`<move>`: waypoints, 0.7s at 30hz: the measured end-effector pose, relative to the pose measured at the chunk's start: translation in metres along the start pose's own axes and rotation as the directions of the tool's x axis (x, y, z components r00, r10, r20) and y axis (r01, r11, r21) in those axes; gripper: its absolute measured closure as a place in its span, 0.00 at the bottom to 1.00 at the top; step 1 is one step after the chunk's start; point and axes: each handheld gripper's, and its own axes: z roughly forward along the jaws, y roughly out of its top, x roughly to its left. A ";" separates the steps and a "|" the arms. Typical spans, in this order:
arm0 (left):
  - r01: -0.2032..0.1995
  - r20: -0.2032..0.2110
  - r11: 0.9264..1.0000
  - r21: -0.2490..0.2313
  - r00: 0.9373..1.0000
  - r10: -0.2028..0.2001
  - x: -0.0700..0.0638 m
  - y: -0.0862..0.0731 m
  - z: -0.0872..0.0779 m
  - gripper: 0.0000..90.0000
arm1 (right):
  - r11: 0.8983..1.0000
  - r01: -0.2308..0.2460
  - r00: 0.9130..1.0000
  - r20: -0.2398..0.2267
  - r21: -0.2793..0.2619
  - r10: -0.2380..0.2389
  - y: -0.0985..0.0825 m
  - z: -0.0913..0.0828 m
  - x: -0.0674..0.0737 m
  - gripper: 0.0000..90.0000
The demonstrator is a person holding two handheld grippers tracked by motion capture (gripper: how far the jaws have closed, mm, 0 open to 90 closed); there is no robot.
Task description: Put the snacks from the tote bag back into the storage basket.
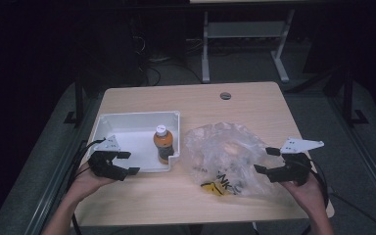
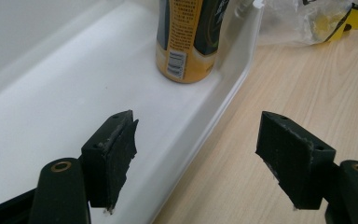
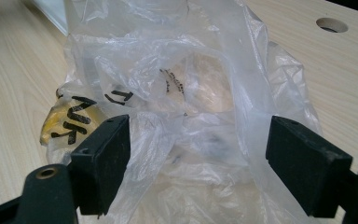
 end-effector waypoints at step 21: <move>0.029 -0.011 0.999 -0.043 0.999 -0.029 -0.005 -0.017 0.005 0.28 | 1.000 0.007 1.000 -0.005 0.008 -0.007 -0.003 -0.001 0.004 0.24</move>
